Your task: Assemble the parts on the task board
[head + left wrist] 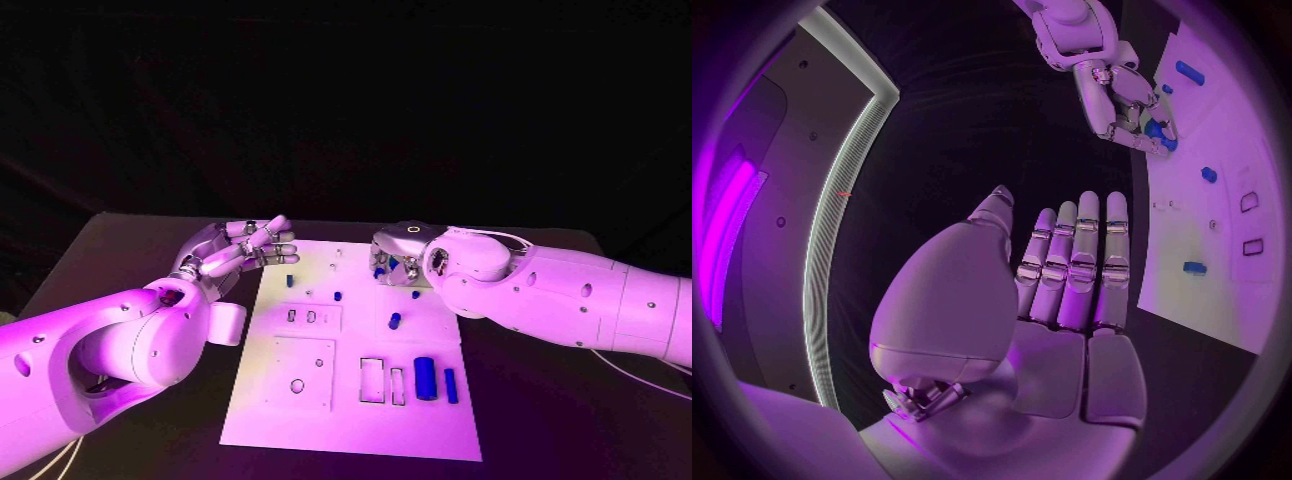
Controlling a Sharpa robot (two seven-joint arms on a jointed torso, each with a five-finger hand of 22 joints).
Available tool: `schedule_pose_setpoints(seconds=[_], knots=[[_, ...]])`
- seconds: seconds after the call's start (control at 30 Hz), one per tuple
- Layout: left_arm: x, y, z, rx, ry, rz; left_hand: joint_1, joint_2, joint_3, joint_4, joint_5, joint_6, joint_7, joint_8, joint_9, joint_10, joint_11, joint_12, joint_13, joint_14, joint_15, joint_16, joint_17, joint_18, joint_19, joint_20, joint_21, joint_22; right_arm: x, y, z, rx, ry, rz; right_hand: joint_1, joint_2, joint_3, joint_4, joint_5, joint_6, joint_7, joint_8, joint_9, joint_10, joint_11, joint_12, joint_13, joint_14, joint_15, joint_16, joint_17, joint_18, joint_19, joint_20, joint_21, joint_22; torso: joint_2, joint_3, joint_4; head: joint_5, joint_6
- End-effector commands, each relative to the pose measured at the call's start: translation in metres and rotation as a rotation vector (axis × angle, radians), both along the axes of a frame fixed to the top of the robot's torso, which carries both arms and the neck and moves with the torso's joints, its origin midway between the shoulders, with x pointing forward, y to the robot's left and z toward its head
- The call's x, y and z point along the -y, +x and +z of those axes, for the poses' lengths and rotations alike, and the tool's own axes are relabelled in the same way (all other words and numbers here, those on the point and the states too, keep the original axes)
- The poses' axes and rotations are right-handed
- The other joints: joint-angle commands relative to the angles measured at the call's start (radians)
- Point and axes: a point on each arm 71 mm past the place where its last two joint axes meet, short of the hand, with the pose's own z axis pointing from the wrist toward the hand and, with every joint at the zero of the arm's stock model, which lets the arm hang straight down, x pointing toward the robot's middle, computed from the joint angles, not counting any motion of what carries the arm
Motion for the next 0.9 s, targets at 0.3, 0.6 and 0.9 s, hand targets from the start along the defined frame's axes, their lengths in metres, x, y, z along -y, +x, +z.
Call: schedule_pose_setpoints(seconds=[0.3,0.6,0.9], knots=[[0.001,0.0,0.001,0.001,-0.009,-0.016,0.008,0.006,0.003,-0.007,0.005,-0.002,0.005,-0.004,-0.001,0.0,0.006,-0.008,-0.001,-0.004,0.005,-0.008,0.002,0.0,-0.011,0.0,0.007,0.001,-0.007,-0.005,0.013,0.088,0.075,0.016,0.013,0.0,0.011,0.0,0.013,0.006,0.0,0.002,0.004,0.028,-0.023,-0.005,0.01,0.041,-0.008,0.008,0.002,-0.019,0.017,-0.003,0.008,0.115,0.002,-0.0018,0.0017,0.003,0.009],[0.002,0.0,0.001,-0.001,-0.009,-0.019,0.011,0.008,0.005,-0.009,0.005,-0.003,0.005,-0.006,-0.001,-0.001,0.006,-0.01,-0.001,-0.005,0.005,-0.01,0.003,0.0,-0.014,0.001,0.007,0.001,-0.021,0.007,0.023,0.159,0.125,0.006,0.011,0.001,0.017,0.001,0.017,0.005,0.0,0.001,0.006,0.028,-0.023,-0.009,0.009,0.042,-0.007,0.011,0.005,-0.021,0.022,-0.002,0.013,0.124,0.004,-0.0027,0.0044,0.001,0.019],[0.003,-0.001,0.002,-0.002,-0.012,-0.026,0.012,0.008,0.005,-0.01,0.005,-0.003,0.005,-0.007,-0.001,-0.001,0.006,-0.01,-0.001,-0.006,0.006,-0.011,0.003,0.0,-0.016,0.002,0.007,0.001,-0.037,0.02,0.026,0.194,0.144,0.001,0.01,0.001,0.019,0.001,0.019,0.005,0.001,0.0,0.007,0.028,-0.022,-0.01,0.009,0.042,-0.007,0.011,0.005,-0.022,0.025,-0.002,0.016,0.129,0.007,-0.0027,0.0053,0.002,0.021]])
